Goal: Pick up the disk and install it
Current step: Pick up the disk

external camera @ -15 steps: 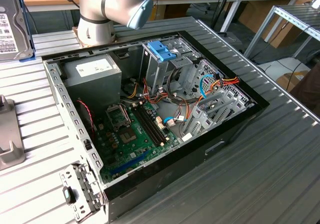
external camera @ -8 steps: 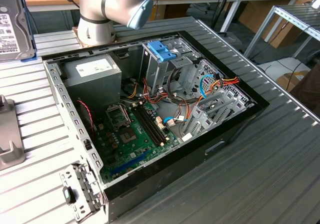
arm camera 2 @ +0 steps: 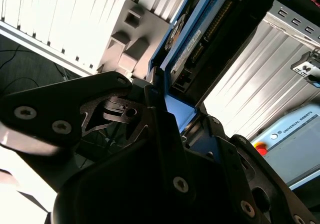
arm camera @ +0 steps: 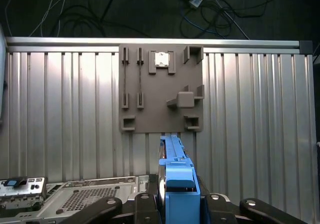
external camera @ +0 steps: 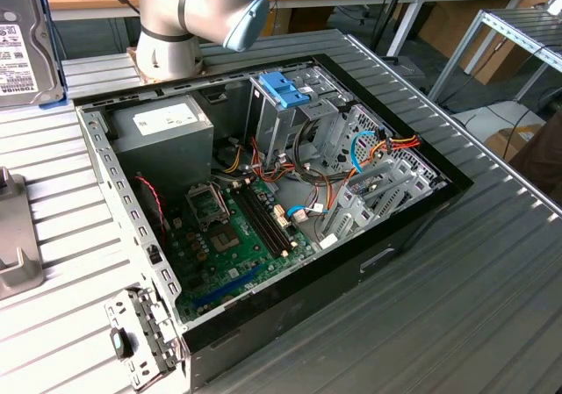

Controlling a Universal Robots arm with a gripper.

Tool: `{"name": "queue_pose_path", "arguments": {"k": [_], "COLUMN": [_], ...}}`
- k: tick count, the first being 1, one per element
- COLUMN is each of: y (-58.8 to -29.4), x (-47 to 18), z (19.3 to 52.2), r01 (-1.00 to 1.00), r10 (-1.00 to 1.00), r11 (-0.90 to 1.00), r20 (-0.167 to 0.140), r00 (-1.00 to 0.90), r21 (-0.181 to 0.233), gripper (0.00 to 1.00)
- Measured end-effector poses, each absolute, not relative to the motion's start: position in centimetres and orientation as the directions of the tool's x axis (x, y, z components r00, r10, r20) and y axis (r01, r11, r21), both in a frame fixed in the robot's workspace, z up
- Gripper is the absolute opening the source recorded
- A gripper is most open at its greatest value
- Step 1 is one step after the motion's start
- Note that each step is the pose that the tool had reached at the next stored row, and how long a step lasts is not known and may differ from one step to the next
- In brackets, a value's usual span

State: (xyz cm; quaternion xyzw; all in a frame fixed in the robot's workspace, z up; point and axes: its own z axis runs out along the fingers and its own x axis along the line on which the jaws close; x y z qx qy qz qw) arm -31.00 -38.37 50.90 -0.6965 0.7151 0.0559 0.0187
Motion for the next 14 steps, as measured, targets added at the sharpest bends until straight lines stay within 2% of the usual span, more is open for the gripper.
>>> {"name": "queue_pose_path", "arguments": {"k": [14], "y": [-38.38], "x": [-30.44], "z": [50.89], "r01": [-0.998], "r10": [-0.994], "r11": [0.023], "r20": [-0.105], "r00": [-0.029], "r21": [0.054], "gripper": [0.37]}}
